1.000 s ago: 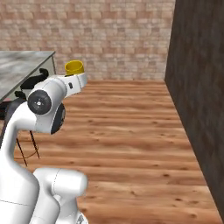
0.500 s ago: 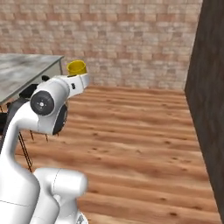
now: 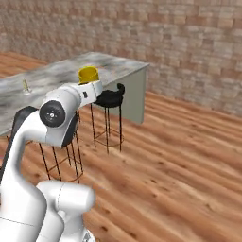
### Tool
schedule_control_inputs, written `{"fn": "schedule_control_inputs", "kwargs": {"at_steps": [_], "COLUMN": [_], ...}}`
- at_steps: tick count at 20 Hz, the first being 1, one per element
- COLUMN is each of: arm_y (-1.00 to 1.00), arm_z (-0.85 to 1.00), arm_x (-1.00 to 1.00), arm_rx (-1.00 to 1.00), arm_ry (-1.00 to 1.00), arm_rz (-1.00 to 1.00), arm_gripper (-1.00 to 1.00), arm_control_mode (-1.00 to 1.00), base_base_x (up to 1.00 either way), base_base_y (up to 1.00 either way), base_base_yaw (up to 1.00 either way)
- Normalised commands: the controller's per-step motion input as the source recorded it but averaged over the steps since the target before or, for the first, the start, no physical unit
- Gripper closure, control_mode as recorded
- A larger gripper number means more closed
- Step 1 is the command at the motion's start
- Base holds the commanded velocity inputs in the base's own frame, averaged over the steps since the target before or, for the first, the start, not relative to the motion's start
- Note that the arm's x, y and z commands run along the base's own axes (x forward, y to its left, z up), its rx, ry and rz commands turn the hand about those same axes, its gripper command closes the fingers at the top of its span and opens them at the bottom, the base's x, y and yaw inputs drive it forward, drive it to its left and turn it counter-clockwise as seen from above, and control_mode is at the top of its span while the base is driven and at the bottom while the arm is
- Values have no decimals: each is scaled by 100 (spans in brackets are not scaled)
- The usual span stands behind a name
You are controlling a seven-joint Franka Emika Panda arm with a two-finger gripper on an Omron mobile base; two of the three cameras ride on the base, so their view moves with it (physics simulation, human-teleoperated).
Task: Open the cabinet directly in front. Then move the wine and the mug to the dining counter with the candle on it.
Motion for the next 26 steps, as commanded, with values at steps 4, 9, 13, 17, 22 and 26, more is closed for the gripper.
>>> {"fn": "schedule_control_inputs", "kwargs": {"at_steps": [4, 9, 13, 17, 22, 26], "arm_y": [0, 0, 0, 0, 0, 0], "arm_z": [0, 0, 0, 0, 0, 0], "arm_x": [0, 0, 0, 0, 0, 0], "arm_rx": [0, 0, 0, 0, 0, 0], "arm_ry": [0, 0, 0, 0, 0, 0], "arm_rz": [0, 0, 0, 0, 0, 0], "arm_gripper": [100, 100, 100, 100, 100, 100], "arm_control_mode": [100, 100, 100, 100, 100, 100], "base_base_x": [28, 33, 78, 86, 85, 85], "base_base_y": [-20, -40, -69, -100, -100, -100], "base_base_yaw": [79, 69, 33, 38, 32, 34]}}
